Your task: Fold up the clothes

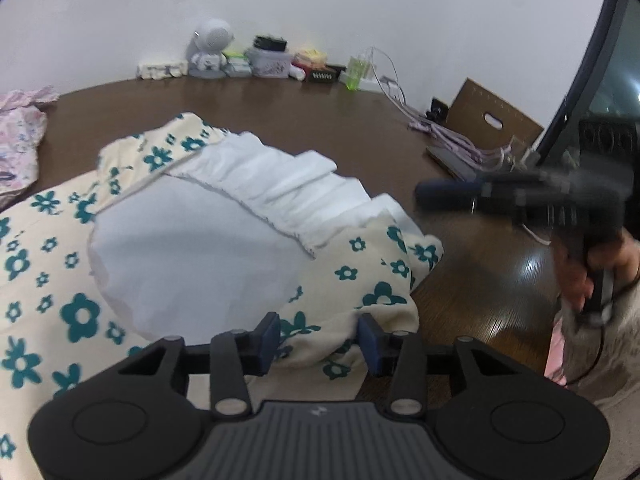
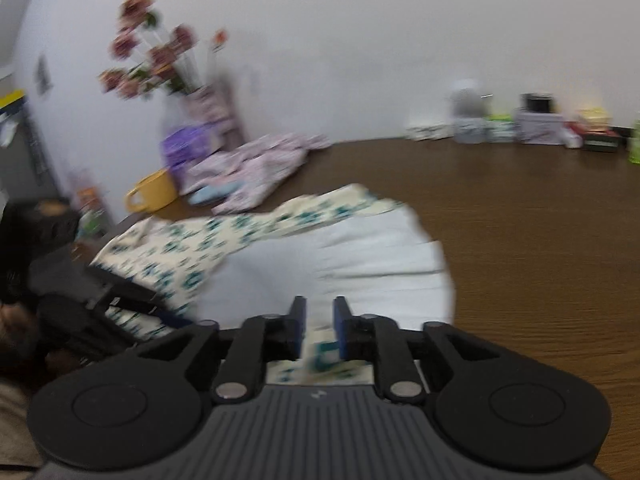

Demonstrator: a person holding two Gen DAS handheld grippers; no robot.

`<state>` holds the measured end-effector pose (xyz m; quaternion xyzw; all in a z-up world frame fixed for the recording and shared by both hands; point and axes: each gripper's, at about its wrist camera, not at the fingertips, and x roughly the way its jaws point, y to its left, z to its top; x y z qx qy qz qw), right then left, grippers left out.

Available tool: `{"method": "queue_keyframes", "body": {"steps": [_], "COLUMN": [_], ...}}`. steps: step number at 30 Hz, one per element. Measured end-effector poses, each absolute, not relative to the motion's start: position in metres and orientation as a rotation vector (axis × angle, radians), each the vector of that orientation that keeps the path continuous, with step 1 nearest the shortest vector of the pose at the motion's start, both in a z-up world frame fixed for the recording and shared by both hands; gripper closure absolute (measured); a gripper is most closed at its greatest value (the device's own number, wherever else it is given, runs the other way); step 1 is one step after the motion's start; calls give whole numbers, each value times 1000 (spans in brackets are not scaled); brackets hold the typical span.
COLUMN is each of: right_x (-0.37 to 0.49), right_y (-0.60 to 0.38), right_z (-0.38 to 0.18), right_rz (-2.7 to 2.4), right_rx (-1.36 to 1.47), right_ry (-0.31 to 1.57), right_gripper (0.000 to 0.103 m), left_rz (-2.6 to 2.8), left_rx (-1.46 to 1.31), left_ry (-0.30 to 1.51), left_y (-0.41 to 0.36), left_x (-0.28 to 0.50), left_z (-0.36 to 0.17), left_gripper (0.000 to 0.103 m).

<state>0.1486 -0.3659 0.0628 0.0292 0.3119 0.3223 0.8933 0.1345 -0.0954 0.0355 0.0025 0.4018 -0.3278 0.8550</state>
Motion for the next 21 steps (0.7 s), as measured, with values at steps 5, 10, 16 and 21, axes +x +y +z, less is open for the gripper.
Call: {"method": "queue_keyframes", "body": {"steps": [5,10,16,21], "right_x": [140,126,126,127], "right_y": [-321,-298,-302,-312], "right_z": [41,26,19,25], "right_rz": [782,750,678,664], "right_rx": [13,-101,-131,-78], "right_ry": [704,685,673,661], "right_gripper": [76,77,77,77], "left_rz": [-623,-547,-487,-461], "left_rx": [-3,-18,-45,-67], "left_ry": [808,806,844,837], "left_y": [-74,-50,-26,-11], "left_x": [118,103,90,78], "left_z": [45,44,32,30], "left_gripper": [61,64,65,65]}}
